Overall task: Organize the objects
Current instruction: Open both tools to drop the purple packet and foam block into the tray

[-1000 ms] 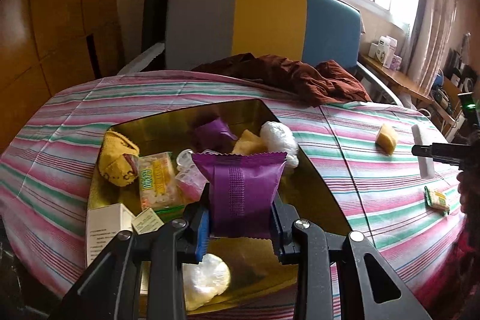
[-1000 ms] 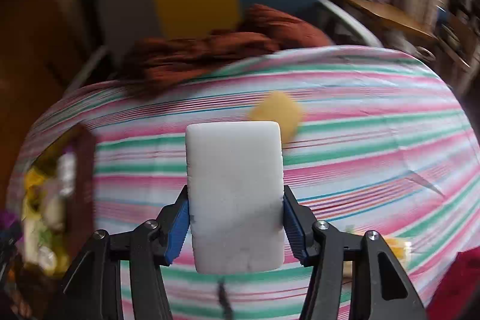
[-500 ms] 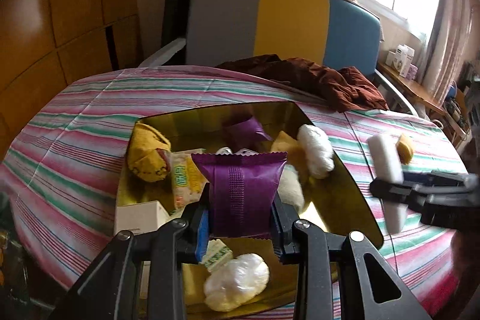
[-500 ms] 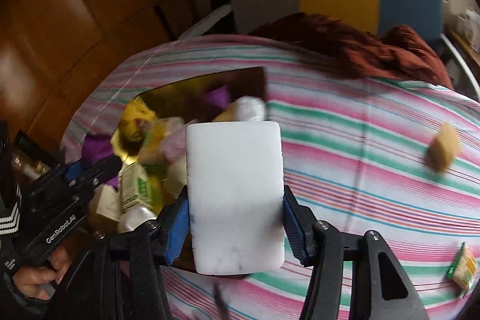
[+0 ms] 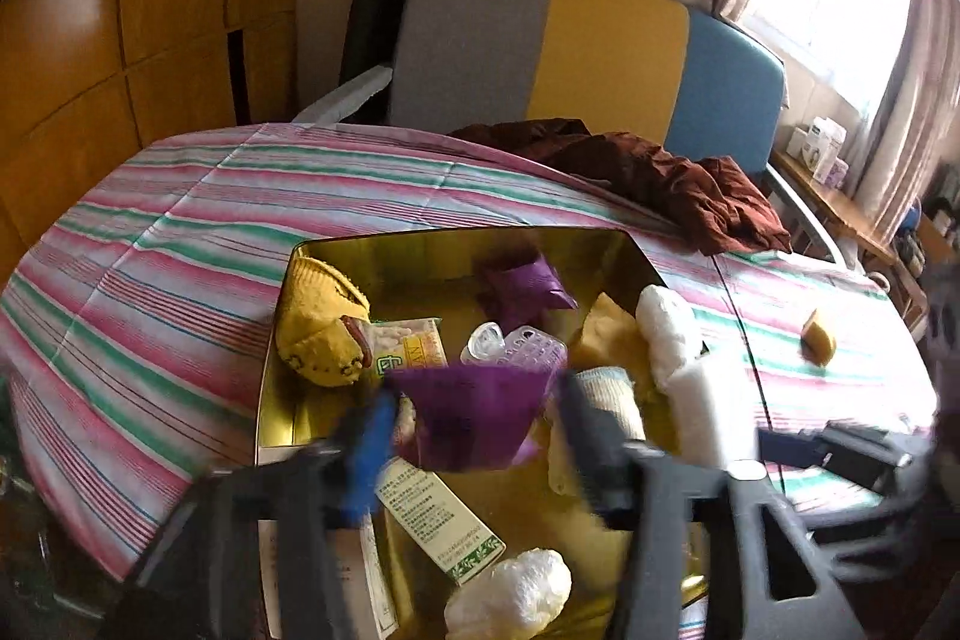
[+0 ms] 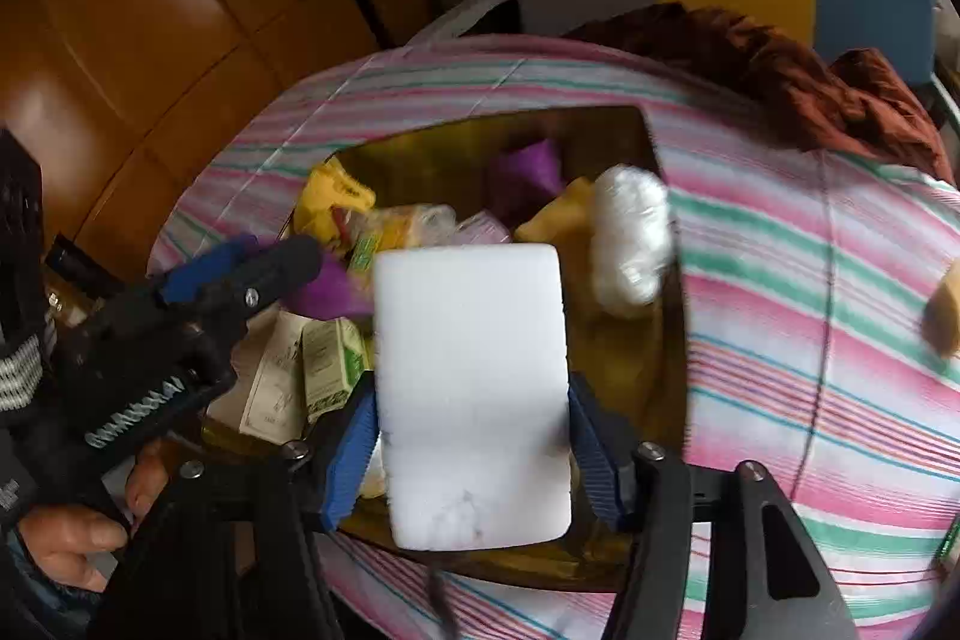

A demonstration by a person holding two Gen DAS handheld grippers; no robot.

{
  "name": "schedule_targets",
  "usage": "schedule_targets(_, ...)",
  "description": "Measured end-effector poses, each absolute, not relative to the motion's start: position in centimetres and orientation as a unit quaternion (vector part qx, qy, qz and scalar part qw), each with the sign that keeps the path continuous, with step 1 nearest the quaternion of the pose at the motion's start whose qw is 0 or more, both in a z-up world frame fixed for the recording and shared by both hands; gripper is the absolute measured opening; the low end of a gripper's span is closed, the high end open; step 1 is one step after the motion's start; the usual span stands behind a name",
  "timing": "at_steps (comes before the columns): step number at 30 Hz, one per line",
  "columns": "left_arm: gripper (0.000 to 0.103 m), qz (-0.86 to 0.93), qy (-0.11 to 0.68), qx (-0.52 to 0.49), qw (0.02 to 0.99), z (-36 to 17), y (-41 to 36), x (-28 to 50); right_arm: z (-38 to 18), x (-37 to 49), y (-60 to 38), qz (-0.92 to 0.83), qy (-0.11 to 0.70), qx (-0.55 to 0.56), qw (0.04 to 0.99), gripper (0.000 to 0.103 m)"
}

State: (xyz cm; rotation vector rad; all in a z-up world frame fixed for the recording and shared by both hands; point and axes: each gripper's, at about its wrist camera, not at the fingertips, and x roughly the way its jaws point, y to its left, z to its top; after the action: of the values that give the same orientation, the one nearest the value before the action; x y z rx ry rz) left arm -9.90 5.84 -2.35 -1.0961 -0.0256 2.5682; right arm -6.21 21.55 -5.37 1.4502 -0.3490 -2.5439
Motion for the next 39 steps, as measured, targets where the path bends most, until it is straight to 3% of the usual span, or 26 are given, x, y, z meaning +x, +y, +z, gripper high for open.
schedule_targets(15, 0.068, 0.917, -0.008, -0.371, 0.148, -2.4, 4.5, -8.2, -5.2, -4.7, 20.7, -0.869, -0.105, 0.478, 0.068, 0.068)
schedule_targets(39, 0.069, 0.918, 0.034, -0.344, 0.194, -0.7, 7.2, -4.3, -3.1, -1.1, 25.2, -0.890, -0.118, 0.440, -0.004, 0.068)
